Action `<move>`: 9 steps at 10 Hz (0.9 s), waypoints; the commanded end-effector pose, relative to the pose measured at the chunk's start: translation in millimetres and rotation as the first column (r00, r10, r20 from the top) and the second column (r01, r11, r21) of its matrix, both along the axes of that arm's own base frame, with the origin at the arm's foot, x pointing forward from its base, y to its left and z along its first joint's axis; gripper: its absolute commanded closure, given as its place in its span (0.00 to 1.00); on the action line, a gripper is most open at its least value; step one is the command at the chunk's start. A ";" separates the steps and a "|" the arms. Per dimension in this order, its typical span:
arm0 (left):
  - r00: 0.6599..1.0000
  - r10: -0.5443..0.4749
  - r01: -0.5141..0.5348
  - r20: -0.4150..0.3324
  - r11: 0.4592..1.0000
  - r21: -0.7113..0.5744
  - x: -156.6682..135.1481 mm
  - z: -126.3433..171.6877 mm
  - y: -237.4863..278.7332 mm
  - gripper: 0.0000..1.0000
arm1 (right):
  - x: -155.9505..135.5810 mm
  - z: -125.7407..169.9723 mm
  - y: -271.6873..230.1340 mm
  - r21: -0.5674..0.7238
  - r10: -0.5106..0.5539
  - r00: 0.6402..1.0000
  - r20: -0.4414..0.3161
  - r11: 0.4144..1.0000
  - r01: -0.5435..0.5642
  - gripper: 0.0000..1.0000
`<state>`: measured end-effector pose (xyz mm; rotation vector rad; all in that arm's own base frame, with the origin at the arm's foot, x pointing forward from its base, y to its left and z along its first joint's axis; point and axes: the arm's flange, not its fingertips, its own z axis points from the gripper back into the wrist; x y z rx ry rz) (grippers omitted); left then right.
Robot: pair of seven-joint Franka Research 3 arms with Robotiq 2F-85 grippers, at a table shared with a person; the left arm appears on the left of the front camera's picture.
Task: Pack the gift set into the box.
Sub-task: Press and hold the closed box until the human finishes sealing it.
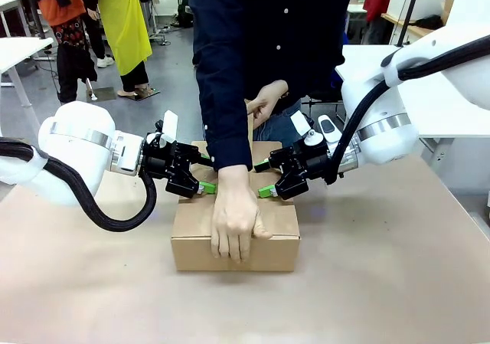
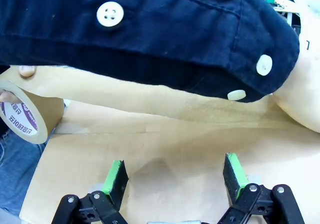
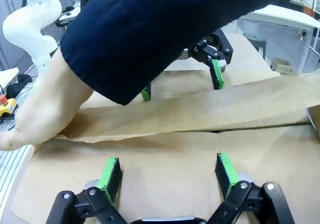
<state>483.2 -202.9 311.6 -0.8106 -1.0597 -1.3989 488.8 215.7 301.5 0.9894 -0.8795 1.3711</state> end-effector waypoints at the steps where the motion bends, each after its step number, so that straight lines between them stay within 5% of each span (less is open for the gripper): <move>1: 1.000 0.004 -0.004 -0.003 1.000 0.003 -0.8 -1.8 0.3 0.00 | -2.1 -3.1 -0.2 0.001 -0.002 1.000 0.008 1.000 0.002 0.00; 9: 1.000 0.004 -0.004 -0.003 1.000 0.003 -0.8 -1.8 0.3 0.00 | -2.1 -3.1 -0.2 0.001 -0.002 1.000 0.008 1.000 0.002 0.00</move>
